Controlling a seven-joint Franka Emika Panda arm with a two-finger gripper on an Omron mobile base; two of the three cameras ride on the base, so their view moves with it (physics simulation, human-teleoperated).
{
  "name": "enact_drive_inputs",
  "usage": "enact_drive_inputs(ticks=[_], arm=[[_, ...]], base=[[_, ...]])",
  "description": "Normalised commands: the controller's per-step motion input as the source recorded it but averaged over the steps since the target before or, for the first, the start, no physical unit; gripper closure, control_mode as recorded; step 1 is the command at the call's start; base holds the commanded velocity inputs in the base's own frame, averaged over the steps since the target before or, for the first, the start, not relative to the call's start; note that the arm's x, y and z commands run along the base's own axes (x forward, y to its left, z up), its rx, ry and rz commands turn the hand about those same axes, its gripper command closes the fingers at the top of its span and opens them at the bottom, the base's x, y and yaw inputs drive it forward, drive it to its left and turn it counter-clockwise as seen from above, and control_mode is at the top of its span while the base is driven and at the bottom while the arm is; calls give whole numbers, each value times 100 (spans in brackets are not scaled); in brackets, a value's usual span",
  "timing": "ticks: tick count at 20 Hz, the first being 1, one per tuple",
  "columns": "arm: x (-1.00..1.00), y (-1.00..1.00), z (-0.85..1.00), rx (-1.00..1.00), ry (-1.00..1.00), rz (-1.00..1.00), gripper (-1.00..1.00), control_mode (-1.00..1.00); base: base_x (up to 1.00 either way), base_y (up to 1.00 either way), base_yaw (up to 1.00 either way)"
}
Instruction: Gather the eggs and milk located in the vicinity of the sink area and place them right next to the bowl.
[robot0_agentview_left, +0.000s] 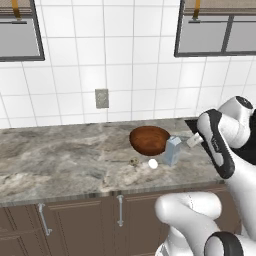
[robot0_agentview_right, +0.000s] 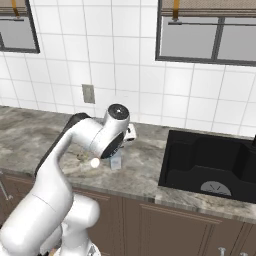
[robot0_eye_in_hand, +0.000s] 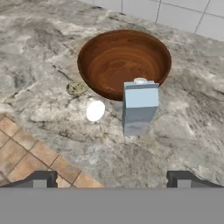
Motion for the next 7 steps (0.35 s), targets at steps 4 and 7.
enact_drive_inputs(ticks=[4, 7], arm=[[-100, 0, 12, 1, -5, -29, -100, -100], [-92, 22, 31, -1, -12, -24, -100, -100]], base=[[0, 0, 0], [0, 0, 0]])
